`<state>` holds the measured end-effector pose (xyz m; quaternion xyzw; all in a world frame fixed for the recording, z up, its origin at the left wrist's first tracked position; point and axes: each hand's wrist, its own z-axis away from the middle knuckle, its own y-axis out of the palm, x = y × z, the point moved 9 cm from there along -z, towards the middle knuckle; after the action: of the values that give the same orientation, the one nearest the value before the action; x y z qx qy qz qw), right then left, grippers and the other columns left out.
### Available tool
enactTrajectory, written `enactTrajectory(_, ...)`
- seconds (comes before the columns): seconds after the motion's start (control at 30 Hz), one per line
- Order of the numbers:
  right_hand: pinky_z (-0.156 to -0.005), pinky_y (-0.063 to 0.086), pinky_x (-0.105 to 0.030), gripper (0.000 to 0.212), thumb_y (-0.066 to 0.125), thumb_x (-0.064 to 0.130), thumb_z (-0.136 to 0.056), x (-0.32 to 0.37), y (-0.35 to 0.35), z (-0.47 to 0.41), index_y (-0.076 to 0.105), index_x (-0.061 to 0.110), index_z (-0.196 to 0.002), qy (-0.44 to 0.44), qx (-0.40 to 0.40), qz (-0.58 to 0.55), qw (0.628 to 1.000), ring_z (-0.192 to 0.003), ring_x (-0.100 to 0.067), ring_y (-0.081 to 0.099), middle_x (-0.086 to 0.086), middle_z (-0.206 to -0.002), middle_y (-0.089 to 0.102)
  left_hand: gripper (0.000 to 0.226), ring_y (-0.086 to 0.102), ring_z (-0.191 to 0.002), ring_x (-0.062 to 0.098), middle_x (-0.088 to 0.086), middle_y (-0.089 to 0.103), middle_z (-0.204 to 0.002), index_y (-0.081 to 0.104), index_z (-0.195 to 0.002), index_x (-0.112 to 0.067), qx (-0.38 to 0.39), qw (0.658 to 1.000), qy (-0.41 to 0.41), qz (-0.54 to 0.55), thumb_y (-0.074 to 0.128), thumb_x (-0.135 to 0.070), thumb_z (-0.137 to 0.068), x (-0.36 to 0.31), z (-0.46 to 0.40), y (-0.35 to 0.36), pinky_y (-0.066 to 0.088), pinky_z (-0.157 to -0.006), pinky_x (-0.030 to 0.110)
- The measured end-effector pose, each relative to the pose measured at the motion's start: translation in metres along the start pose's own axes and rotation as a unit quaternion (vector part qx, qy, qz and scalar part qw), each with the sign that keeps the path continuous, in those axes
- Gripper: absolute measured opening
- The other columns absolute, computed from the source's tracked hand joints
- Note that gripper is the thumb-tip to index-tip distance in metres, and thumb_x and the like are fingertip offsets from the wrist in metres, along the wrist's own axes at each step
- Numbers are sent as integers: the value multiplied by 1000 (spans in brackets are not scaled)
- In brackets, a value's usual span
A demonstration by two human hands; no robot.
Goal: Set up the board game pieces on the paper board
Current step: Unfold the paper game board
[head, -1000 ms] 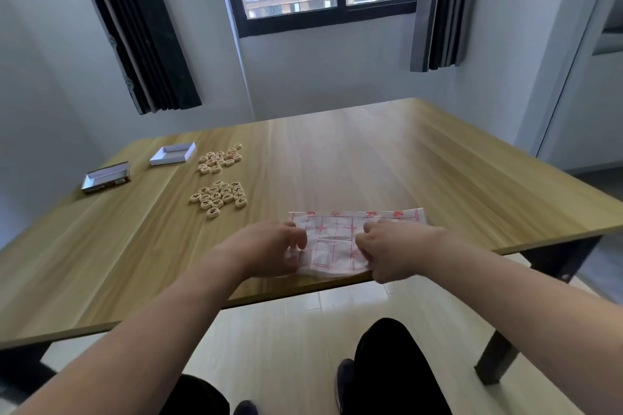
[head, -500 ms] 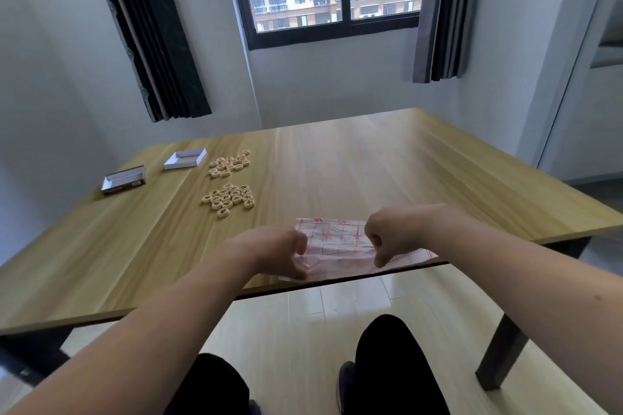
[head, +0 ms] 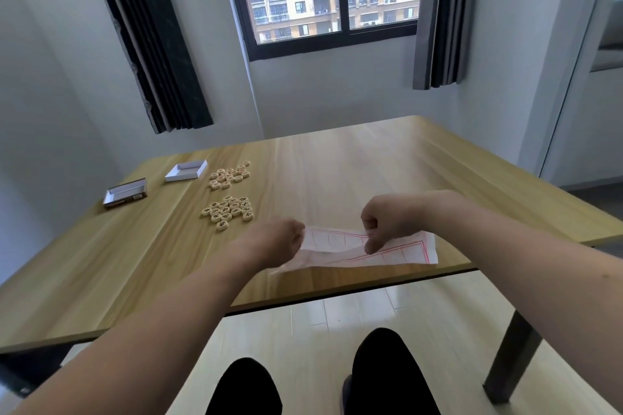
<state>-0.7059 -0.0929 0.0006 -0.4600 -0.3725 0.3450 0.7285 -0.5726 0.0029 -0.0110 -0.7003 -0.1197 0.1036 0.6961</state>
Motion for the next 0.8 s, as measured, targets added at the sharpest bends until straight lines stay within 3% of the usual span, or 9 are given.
enactTrajectory(0.13,-61,39,-25,32,66,49,-84,-7,-18,-9,59,18,-79,2,-6,-17,1000,-70,-15,53,4,-79,60,23,54,-74,23,6,61,-82,58,-85,-11,25,996,-24,79,43,-22,-98,5,-18,-20,36,-57,28)
enactTrajectory(0.27,-64,37,-27,33,61,50,-88,-25,-48,-25,59,20,-75,20,-26,-49,998,-67,-14,48,6,-74,57,23,56,-92,18,1,65,-101,66,-110,-12,129,980,-63,138,53,-22,-94,24,-45,-30,45,-86,33)
enactTrajectory(0.4,-59,41,-23,14,67,32,-87,-44,-74,-51,63,23,-76,43,2,-98,994,-67,-12,54,6,-77,62,25,60,-87,17,1,66,-101,66,-112,-13,165,966,-101,169,49,-20,-96,47,-79,-51,55,-71,28)
enactTrajectory(0.47,-57,47,-22,7,70,23,-85,-52,-81,-69,66,20,-81,58,48,-99,992,-65,-13,60,2,-80,67,21,63,-99,20,3,68,-107,66,-110,-13,185,953,-127,203,51,-18,-96,59,-99,-58,58,-79,34)
enactTrajectory(0.53,-66,57,-30,13,73,21,-83,-59,-86,-88,64,12,-83,72,90,-115,987,-68,-19,65,-4,-80,69,14,65,-102,23,8,69,-107,66,-102,-13,224,938,-143,223,55,-14,-94,68,-117,-59,58,-84,40)
enactTrajectory(0.63,-81,57,-40,27,76,30,-81,-65,-98,-120,61,8,-77,82,130,-145,977,-71,-26,64,-7,-73,67,10,68,-95,27,13,71,-100,67,-96,-10,282,917,-163,232,63,-6,-88,80,-149,-58,58,-83,46)
enactTrajectory(0.7,-74,56,-35,32,70,36,-86,-66,-106,-136,58,11,-71,78,139,-166,973,-65,-22,62,-3,-67,64,18,69,-93,28,15,71,-100,68,-103,-5,279,919,-165,224,66,-5,-85,89,-172,-59,59,-80,45)
enactTrajectory(0.8,-78,53,-35,31,58,40,-94,-76,-128,-170,61,11,-83,76,85,-154,981,-77,-24,60,-2,-78,62,17,66,-87,28,16,65,-97,67,-101,-3,138,957,-163,198,61,-7,-86,109,-221,-78,61,-68,40)
